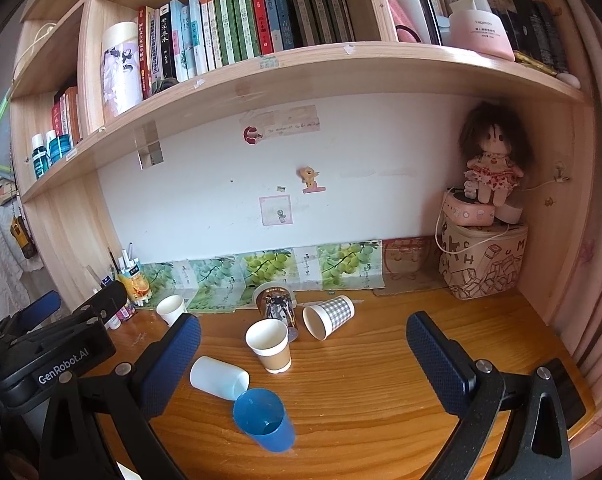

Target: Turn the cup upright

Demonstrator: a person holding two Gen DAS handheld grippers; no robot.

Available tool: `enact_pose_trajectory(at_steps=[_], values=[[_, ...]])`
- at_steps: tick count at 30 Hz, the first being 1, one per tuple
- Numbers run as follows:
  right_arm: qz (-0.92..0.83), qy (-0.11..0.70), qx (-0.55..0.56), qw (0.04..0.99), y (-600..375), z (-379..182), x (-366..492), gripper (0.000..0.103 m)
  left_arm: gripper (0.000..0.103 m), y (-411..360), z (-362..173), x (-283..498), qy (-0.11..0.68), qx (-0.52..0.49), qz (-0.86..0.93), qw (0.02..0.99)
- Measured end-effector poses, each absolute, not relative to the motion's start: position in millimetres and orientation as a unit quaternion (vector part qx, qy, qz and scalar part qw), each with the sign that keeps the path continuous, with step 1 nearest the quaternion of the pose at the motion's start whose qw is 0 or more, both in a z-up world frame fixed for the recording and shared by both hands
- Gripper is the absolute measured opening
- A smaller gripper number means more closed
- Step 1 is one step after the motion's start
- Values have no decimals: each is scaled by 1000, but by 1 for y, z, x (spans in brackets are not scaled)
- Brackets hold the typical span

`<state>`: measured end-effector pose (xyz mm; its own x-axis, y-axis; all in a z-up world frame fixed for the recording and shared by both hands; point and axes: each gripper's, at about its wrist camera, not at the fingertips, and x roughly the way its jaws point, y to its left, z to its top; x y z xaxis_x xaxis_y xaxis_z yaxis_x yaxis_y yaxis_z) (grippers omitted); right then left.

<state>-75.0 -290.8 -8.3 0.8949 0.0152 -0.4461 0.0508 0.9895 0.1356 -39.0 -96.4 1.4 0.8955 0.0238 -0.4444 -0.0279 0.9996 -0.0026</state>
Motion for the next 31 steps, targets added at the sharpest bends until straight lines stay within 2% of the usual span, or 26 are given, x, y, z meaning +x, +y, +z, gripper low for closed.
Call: enact_pose_trajectory(at_steps=[31], values=[[-8, 252, 75, 965, -283, -15, -81, 103, 103, -91, -3, -46, 244, -8, -3, 970]])
